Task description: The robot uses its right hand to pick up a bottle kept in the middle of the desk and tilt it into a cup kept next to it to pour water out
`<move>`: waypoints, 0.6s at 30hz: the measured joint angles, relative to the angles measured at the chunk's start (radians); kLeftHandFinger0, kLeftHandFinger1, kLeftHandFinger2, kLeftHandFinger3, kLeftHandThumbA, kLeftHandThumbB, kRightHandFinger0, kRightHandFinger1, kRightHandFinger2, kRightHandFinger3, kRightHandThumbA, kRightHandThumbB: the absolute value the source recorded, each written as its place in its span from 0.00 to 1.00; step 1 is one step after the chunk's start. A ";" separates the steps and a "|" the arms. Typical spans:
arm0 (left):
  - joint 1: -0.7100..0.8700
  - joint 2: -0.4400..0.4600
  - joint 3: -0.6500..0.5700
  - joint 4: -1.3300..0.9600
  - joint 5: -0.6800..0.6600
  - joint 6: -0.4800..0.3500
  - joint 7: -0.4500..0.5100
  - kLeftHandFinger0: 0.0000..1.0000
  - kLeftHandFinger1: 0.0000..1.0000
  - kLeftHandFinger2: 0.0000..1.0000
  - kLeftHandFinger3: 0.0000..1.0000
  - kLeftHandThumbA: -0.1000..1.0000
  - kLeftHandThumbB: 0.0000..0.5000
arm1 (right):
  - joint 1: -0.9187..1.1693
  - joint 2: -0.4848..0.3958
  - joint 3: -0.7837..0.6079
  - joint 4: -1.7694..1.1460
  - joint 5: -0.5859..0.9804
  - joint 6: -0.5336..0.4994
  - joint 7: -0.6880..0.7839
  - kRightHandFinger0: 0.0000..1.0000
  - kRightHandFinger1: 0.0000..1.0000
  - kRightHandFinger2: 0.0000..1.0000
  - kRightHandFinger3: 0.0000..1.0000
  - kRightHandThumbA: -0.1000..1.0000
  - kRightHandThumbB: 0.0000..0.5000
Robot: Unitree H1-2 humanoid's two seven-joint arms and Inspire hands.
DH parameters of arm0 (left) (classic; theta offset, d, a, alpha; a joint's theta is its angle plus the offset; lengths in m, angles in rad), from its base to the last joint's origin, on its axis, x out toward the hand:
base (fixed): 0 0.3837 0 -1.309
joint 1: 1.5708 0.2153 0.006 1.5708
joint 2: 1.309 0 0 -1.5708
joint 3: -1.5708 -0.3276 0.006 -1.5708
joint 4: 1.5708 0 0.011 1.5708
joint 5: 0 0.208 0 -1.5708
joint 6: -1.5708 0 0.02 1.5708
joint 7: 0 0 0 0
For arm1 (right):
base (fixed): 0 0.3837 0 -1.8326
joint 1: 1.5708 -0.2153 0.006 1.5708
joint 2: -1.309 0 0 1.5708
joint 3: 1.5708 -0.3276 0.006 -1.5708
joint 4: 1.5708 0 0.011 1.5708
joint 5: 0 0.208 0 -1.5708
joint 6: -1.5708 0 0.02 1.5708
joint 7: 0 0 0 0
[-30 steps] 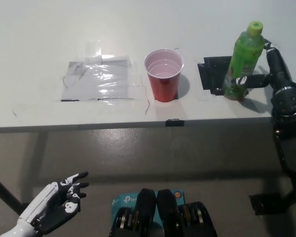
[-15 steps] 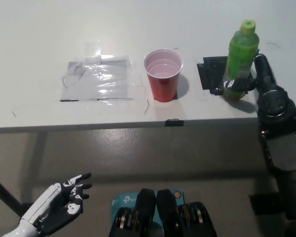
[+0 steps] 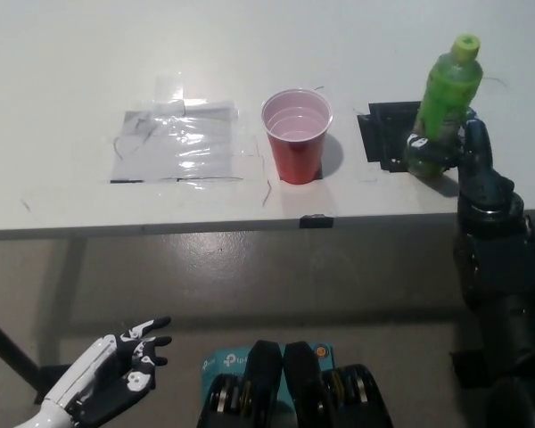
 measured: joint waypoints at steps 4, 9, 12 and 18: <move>0.000 0.000 -0.001 0.000 0.000 0.000 0.000 0.82 0.88 0.98 1.00 0.74 0.21 | -0.037 -0.001 -0.035 0.074 0.014 -0.049 -0.060 0.54 0.82 1.00 1.00 0.64 0.53; 0.000 -0.002 -0.004 0.001 0.001 0.001 0.000 0.85 0.90 0.98 1.00 0.74 0.22 | -0.059 -0.001 -0.051 0.134 0.024 -0.108 -0.137 0.00 0.00 0.09 1.00 0.48 0.28; 0.000 -0.002 -0.006 0.002 0.001 0.001 0.000 0.85 0.89 0.98 1.00 0.73 0.19 | -0.061 -0.001 -0.051 0.165 0.026 -0.146 -0.182 0.00 0.00 0.14 0.77 0.28 0.21; 0.000 -0.003 -0.011 0.002 0.001 0.001 0.000 0.84 0.89 0.99 1.00 0.72 0.20 | -0.061 -0.001 -0.045 0.198 0.026 -0.216 -0.259 0.00 0.01 0.31 0.65 0.03 0.01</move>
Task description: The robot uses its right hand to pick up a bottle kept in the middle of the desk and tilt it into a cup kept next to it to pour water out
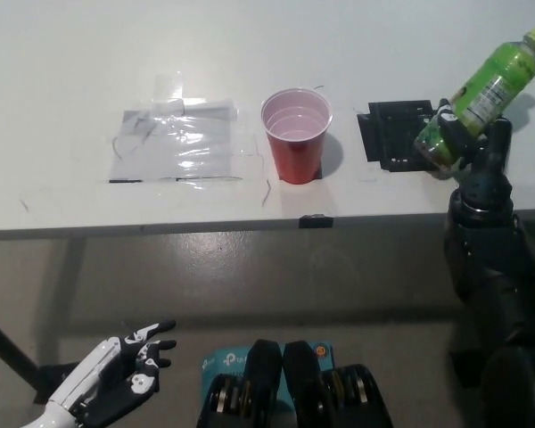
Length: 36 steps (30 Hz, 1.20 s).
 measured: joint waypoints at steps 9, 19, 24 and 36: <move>-0.011 0.004 -0.004 -0.001 0.000 0.001 -0.009 0.84 0.90 0.99 1.00 0.72 0.19 | 0.000 -0.023 0.136 -0.015 -0.039 -0.102 -0.085 0.00 0.00 0.30 0.38 0.00 0.02; -0.022 0.028 -0.004 -0.007 0.003 0.006 -0.016 0.86 0.91 1.00 1.00 0.75 0.26 | 0.014 -0.218 0.444 -0.187 -0.187 -0.155 -0.057 0.00 0.00 0.10 0.42 0.00 0.10; -0.037 0.035 -0.004 -0.007 0.004 0.007 -0.024 0.85 0.91 1.00 1.00 0.75 0.27 | 0.061 -0.301 0.540 -0.273 -0.251 -0.165 -0.015 0.00 0.00 0.02 0.41 0.00 0.17; -0.049 0.046 -0.004 -0.012 0.005 0.028 -0.034 0.85 0.90 0.98 1.00 0.73 0.24 | 0.181 -0.384 0.672 -0.325 -0.380 -0.187 0.061 0.00 0.00 0.00 0.44 0.00 0.18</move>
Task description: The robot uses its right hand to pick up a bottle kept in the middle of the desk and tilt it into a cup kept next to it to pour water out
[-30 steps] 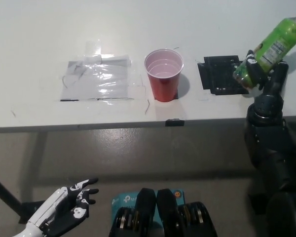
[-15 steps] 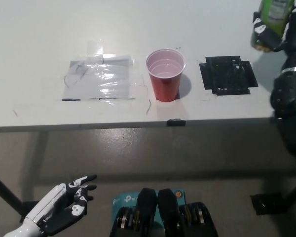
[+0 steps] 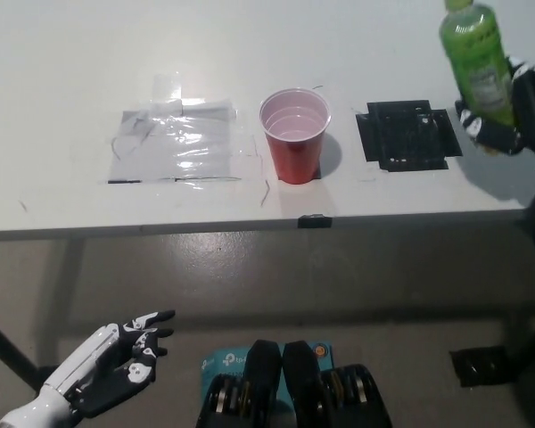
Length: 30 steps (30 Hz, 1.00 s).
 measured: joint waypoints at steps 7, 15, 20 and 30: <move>-0.001 0.000 0.000 -0.003 0.000 0.007 0.000 0.88 0.91 0.97 1.00 0.75 0.26 | 0.010 0.026 0.028 -0.031 -0.042 -0.002 0.022 0.00 0.00 0.00 0.42 0.00 0.20; -0.001 0.000 0.000 -0.019 0.001 0.018 0.000 0.88 0.91 0.97 1.00 0.73 0.24 | 0.009 0.085 0.072 -0.014 -0.092 -0.027 0.022 0.00 0.00 0.00 0.44 0.00 0.27; -0.001 0.000 0.000 -0.021 0.001 0.024 0.000 0.90 0.92 0.98 1.00 0.75 0.26 | 0.003 0.087 0.112 -0.006 -0.138 -0.043 0.022 0.00 0.00 0.00 0.44 0.00 0.36; -0.012 0.006 -0.001 -0.027 0.000 0.048 -0.001 0.93 0.93 0.99 1.00 0.75 0.27 | -0.026 0.022 0.196 -0.025 -0.247 -0.071 0.041 0.00 0.00 0.03 0.46 0.08 0.46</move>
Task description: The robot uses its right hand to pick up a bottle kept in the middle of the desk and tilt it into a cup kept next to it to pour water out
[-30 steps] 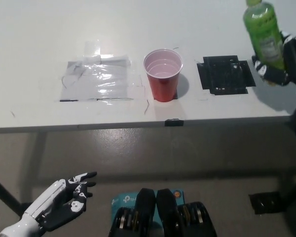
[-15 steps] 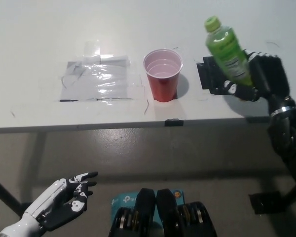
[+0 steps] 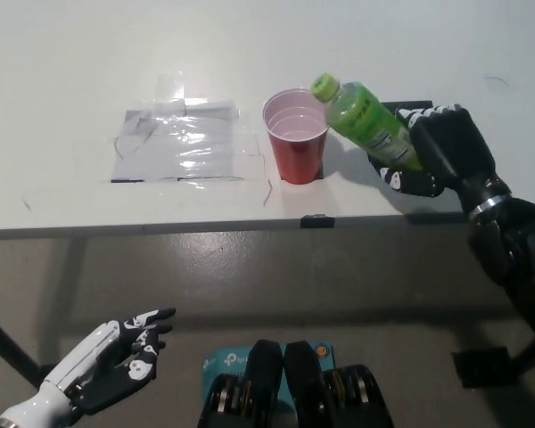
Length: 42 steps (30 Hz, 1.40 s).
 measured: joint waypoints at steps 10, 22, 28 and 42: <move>-0.002 0.023 -0.001 -0.006 0.000 0.013 -0.001 0.91 0.94 0.99 1.00 0.74 0.24 | -0.081 -0.145 0.010 -0.052 -0.089 -0.034 0.062 0.00 0.00 0.06 0.42 0.06 0.47; -0.012 0.035 -0.002 -0.024 -0.001 0.038 -0.014 0.97 0.97 1.00 1.00 0.73 0.19 | -0.172 -0.164 0.031 -0.056 -0.187 -0.064 0.077 0.00 0.00 0.12 0.41 0.12 0.45; -0.013 0.035 -0.002 -0.025 -0.002 0.042 -0.015 0.98 0.99 1.00 1.00 0.74 0.20 | -0.173 -0.151 0.060 -0.055 -0.246 -0.076 0.073 0.00 0.00 0.11 0.47 0.16 0.45; -0.016 0.035 -0.001 -0.027 -0.002 0.044 -0.015 0.96 0.98 1.00 1.00 0.75 0.21 | -0.298 -0.189 0.110 -0.007 -0.349 -0.147 0.045 0.00 0.00 0.07 0.35 0.09 0.41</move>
